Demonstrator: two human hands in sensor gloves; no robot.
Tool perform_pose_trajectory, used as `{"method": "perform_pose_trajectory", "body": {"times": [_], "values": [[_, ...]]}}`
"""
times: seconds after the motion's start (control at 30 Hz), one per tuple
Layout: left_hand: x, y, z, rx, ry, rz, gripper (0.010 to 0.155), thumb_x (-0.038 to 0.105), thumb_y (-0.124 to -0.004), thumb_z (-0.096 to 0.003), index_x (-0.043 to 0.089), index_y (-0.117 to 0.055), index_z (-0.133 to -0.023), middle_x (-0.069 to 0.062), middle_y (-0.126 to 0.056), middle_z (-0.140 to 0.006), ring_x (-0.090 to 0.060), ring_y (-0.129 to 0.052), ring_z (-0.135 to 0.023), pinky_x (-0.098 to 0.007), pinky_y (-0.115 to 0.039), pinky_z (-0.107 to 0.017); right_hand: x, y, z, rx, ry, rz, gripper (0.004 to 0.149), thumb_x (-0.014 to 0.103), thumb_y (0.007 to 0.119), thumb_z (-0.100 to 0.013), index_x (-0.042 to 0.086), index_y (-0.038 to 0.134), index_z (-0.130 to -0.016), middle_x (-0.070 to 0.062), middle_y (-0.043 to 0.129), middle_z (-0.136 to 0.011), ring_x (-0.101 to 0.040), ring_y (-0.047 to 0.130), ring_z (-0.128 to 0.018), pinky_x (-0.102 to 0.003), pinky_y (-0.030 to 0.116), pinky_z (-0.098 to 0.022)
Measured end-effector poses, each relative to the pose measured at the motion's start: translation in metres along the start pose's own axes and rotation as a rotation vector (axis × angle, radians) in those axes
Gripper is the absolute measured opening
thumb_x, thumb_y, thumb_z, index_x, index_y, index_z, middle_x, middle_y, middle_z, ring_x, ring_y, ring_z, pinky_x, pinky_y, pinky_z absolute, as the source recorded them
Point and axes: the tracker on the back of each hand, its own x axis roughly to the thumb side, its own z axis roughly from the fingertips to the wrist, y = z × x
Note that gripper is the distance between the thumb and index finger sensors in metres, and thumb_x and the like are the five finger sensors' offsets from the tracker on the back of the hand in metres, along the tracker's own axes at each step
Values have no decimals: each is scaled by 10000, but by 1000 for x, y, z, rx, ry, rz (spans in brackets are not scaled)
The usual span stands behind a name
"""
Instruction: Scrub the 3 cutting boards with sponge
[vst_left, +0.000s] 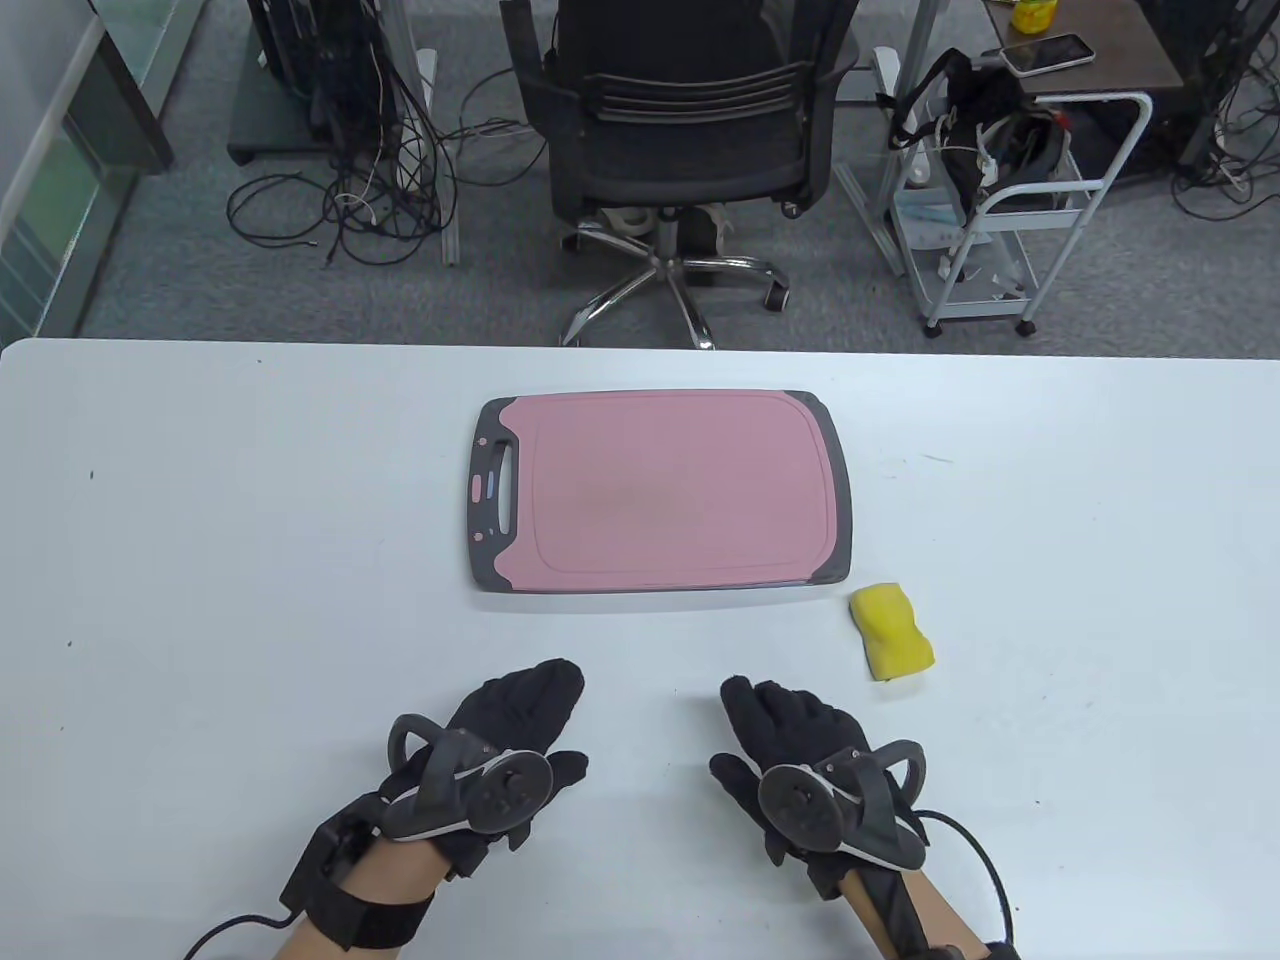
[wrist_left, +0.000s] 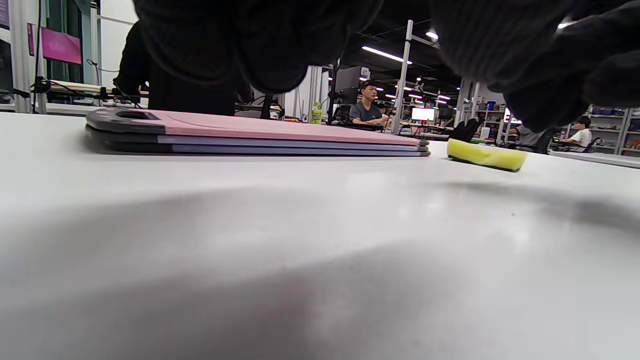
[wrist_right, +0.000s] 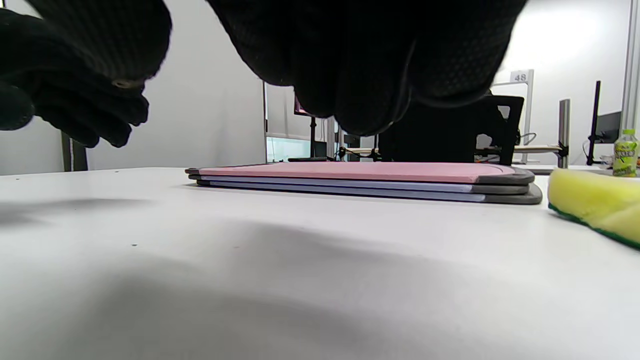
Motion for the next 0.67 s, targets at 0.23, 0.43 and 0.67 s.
{"method": "perform_pose_trajectory", "body": {"times": [0.23,0.43,0.67], "values": [[1,0,1,1,-13,19,912,596,-797,-453,164,-401,-1153,-121,-629,-1174,-323,-807,-1004,-546,-757,-703,-5,-4,3,-25,-8,-42,723,587,727,-457,177,647,-1048,-114,729,-964,-306,828,-804,-523,730,-580],[1,1,2,7,-14,30,907,596,-793,-456,164,-403,-1152,-119,-629,-1173,-322,-806,-1004,-543,-756,-704,-6,-2,3,-11,-5,-41,718,586,723,-460,178,651,-1046,-113,731,-963,-307,829,-803,-524,729,-581],[0,2,5,5,-11,22,908,597,-793,-455,164,-404,-1152,-119,-631,-1173,-323,-809,-1001,-544,-758,-701,-3,-2,2,-14,-18,-39,716,587,723,-460,180,653,-1045,-113,732,-962,-307,829,-803,-525,729,-580]]}}
